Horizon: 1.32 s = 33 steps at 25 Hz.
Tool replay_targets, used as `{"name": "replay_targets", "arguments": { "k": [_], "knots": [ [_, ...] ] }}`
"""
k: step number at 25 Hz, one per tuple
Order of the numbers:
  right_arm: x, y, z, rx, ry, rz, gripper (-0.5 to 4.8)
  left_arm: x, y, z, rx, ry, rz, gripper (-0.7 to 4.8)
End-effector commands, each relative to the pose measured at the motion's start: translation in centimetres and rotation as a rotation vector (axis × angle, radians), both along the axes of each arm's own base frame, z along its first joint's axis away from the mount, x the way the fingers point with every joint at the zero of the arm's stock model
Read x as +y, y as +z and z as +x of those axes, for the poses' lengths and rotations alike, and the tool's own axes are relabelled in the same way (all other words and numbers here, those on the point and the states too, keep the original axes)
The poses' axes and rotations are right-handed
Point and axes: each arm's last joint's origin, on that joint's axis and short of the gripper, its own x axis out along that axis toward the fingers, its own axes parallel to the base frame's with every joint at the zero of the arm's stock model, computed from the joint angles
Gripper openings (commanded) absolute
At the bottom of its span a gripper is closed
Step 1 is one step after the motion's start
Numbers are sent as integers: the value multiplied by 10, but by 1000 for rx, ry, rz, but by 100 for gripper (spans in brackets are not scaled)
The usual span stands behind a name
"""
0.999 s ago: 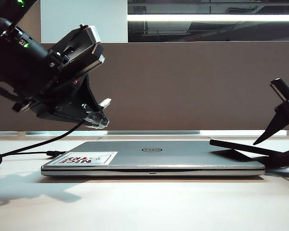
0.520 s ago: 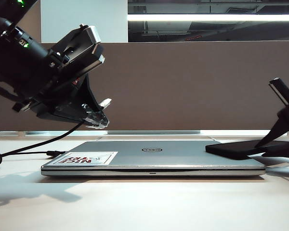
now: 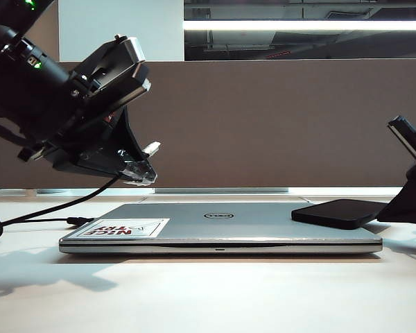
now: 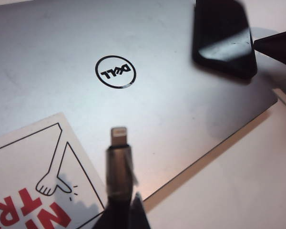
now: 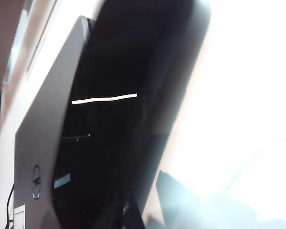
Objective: Pick up the charging cable and the phone, plug the charging cable into the charging port on the phone, and finally place them back on the table.
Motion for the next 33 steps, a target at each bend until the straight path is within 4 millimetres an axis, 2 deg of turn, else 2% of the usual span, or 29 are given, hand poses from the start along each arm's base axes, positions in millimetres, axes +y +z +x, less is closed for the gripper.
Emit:
{"name": "replay_targets", "arguments": {
  "k": [1, 5, 6, 7, 8, 10, 16, 23, 28, 33],
  "knots": [
    [0, 1, 2, 3, 6, -6, -8, 0, 2, 0, -13, -4, -9, -6],
    [0, 2, 3, -5, 6, -4, -8, 0, 2, 0, -13, -4, -8, -6],
    [1, 3, 3, -3, 24, 17, 8, 0, 2, 0, -13, -4, -8, -6],
    [0, 3, 3, -1, 32, 34, 57, 0, 2, 0, -13, -4, -8, -6],
    [-3, 4, 3, 4, 46, 78, 195, 0, 2, 0, -13, -4, -8, -6],
    [-8, 6, 4, -3, 63, 132, 295, 0, 2, 0, -13, -4, -8, -6],
    [-31, 8, 3, 1, 31, 225, 297, -1, 2, 0, -14, -4, -9, -6],
    [-32, 5, 6, 14, 40, 235, 297, -1, 2, 0, -14, -4, -9, -6],
    [-33, 7, 24, 14, 65, 247, 297, -1, 2, 0, -14, -4, -9, -6],
    [-33, 5, 30, 46, 61, 251, 288, -1, 2, 0, -14, -4, -9, -6]
  ]
}}
